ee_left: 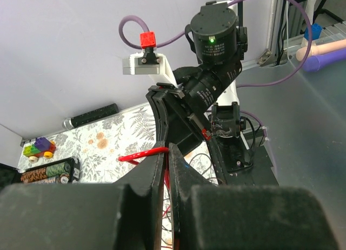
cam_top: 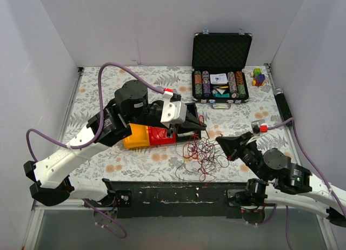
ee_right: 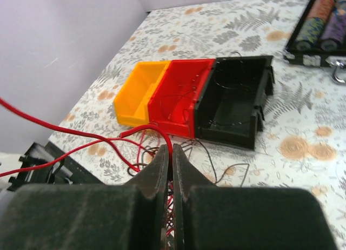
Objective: Untangle the cables
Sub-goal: Untie the cable.
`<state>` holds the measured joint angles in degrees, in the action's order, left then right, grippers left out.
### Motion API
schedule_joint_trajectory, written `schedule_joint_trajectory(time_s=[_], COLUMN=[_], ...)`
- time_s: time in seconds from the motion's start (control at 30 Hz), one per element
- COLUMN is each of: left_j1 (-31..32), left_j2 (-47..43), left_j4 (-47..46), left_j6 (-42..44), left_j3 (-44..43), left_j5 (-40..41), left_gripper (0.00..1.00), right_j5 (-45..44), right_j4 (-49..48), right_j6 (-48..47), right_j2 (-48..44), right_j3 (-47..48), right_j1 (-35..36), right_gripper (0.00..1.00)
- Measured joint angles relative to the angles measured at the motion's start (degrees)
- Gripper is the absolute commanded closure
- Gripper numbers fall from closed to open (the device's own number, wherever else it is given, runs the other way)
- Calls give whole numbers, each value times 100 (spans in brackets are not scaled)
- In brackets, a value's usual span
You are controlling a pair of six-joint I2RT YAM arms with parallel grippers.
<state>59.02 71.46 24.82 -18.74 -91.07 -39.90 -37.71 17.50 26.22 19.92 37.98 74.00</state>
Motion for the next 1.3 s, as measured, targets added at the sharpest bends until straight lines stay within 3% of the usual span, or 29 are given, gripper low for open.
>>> schedule_joint_trajectory(time_s=[0.23,0.47,0.67,0.97,1.1,1.3], left_j1=[0,0,0,0,0,0], left_j2=[-7,79,155,142,142,184], left_j4=[11,94,39,-81,-83,-140], left_j6=[13,13,-35,-31,9,79], left_j3=[-17,-363,-737,-796,-710,-734], left_j5=[-24,-50,-157,-219,-186,-68], left_gripper=[100,100,100,100,100,100], right_j5=[-968,-1460,-1488,-1451,-1145,92], right_j4=[935,2402,3305,3377,2575,931], right_j6=[1471,3480,4277,3759,2736,1095], right_j2=[-673,-313,101,92,92,391], right_j3=[-404,-358,-321,28,164,107], right_j1=[0,0,0,0,0,0], right_gripper=[99,59,43,39,38,36])
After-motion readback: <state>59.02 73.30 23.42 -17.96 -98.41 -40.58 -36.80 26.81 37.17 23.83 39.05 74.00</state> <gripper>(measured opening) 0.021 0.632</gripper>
